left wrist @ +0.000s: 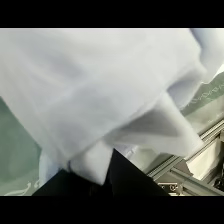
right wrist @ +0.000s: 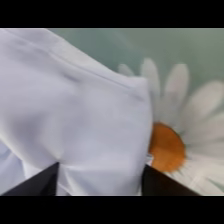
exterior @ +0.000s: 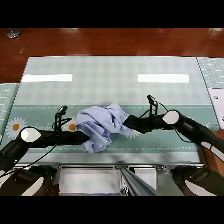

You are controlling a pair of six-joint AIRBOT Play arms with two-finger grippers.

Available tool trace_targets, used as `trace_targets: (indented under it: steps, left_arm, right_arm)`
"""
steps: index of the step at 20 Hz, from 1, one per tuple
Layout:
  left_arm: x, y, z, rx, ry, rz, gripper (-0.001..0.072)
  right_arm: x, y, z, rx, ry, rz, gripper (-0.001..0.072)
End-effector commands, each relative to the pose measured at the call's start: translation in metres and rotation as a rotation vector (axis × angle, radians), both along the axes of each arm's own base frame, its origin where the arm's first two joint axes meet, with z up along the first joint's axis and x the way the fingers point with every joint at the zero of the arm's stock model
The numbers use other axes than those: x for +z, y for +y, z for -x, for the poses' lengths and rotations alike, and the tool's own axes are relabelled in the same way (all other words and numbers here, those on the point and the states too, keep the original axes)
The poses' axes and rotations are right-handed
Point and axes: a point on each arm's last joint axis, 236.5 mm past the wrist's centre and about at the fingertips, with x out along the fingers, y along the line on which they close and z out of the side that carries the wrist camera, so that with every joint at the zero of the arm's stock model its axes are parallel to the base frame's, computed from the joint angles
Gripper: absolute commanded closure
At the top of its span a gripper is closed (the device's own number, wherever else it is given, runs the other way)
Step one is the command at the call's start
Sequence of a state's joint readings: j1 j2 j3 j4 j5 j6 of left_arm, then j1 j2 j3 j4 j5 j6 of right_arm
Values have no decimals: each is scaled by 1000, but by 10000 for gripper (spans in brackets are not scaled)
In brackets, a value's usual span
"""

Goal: Fold the shirts.

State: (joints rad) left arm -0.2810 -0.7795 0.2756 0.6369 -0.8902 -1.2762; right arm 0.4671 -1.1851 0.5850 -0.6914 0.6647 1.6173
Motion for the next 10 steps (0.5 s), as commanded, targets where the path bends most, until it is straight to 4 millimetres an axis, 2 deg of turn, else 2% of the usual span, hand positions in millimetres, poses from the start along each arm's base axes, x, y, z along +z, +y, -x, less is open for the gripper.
trace_targets:
  steps: [1,2,3,5,6,7,9,10]
  left_arm:
    - [10,-1,-12,6,-39,2,667]
    - [14,-2,-15,5,-51,5,667]
    - [22,-4,-22,5,-75,11,667]
    - [52,-6,-46,21,-154,32,666]
    - [74,-1,-69,55,-224,39,667]
    - [101,10,-99,148,-285,54,667]
    - [175,38,-149,303,-412,103,667]
    - [215,47,-162,321,-497,115,667]
  right_arm:
    - [3,26,-24,30,-28,-29,342]
    - [2,31,-25,60,-22,-30,571]
    - [5,36,-26,107,-35,-32,691]
    - [25,35,-37,184,-92,-18,692]
    - [44,30,-48,219,-134,-3,692]
    - [72,19,-66,224,-189,13,693]
    - [156,-3,-109,182,-348,16,692]
    - [210,-16,-127,161,-474,24,693]
